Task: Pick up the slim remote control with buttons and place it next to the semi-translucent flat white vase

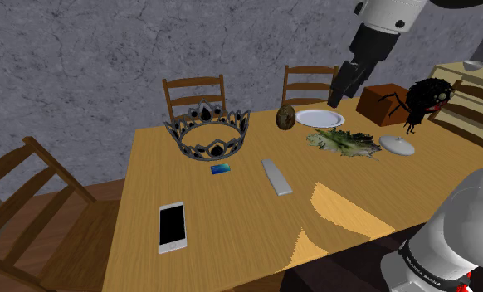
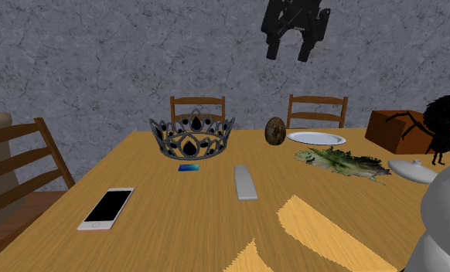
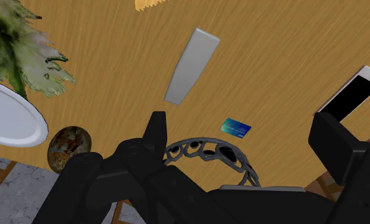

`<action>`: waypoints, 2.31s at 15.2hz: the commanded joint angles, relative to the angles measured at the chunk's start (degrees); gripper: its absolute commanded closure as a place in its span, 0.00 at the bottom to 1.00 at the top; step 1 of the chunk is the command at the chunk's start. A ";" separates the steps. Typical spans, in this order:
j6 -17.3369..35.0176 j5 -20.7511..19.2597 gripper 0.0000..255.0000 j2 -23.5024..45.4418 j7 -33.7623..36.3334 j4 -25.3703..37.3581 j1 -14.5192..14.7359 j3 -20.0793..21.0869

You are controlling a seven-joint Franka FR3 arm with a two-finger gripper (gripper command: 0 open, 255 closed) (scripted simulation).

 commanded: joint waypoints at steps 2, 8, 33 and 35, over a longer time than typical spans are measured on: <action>1.71 0.11 0.00 1.00 0.74 -1.01 -0.27 0.45; 12.10 0.57 0.00 8.54 5.30 -5.65 -1.96 3.15; 47.63 -10.78 0.00 60.19 30.92 1.43 -8.02 7.30; 48.58 -11.24 0.00 61.59 31.43 1.74 -7.81 6.96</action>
